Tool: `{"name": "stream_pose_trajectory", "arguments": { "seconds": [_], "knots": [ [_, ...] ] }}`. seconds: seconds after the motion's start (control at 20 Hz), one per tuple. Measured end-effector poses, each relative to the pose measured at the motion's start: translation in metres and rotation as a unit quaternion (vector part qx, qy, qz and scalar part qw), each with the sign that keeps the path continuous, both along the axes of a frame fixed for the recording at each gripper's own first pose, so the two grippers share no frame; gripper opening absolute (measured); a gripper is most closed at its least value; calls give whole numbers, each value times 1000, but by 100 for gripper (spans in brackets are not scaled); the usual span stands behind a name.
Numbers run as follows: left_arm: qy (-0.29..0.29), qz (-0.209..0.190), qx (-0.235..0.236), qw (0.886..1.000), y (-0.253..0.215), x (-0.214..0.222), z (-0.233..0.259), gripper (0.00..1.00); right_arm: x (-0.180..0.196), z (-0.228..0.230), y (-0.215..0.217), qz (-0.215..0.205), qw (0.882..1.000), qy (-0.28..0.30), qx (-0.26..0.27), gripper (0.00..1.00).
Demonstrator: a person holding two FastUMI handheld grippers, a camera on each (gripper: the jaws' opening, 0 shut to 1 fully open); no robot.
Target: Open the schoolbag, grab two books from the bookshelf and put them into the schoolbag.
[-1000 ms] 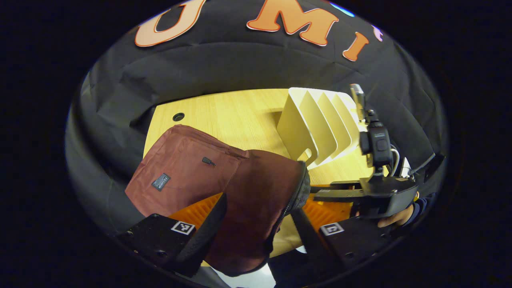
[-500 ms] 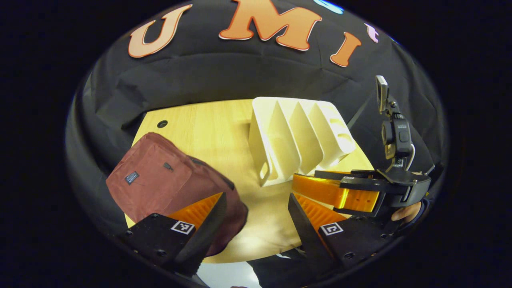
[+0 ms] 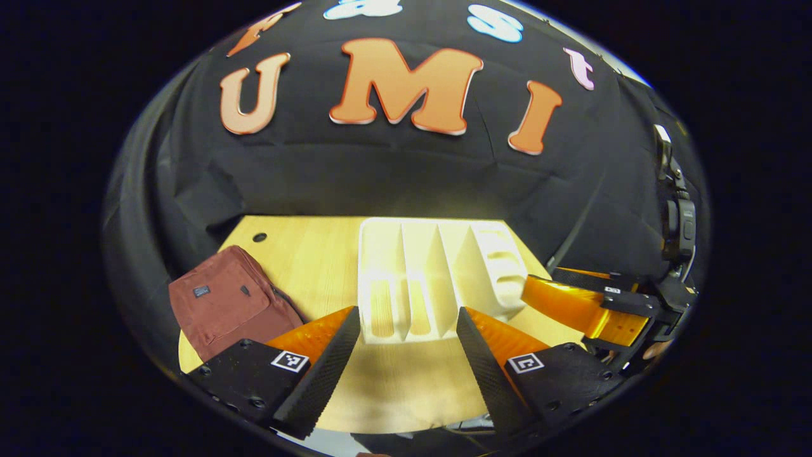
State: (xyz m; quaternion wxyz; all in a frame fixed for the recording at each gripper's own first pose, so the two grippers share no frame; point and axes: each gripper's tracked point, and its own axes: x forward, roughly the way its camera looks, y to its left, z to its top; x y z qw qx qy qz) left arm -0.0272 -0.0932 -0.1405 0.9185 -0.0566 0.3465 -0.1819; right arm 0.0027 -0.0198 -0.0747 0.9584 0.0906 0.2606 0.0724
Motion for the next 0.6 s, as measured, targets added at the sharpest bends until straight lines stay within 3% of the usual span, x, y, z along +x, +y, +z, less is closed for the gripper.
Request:
{"name": "stream_pose_trajectory", "arguments": {
  "seconds": [0.15,0.35,0.6],
  "knots": [
    [-89,28,11,996,0,2,51,98,4,48,-35,-29,996,-76,-31,97],
    [-174,45,-17,984,-7,0,112,97,6,102,-58,-70,987,-135,-45,97],
    [-237,48,-21,970,-11,12,144,97,9,114,-64,-92,980,-168,-56,97]
  ]
}}
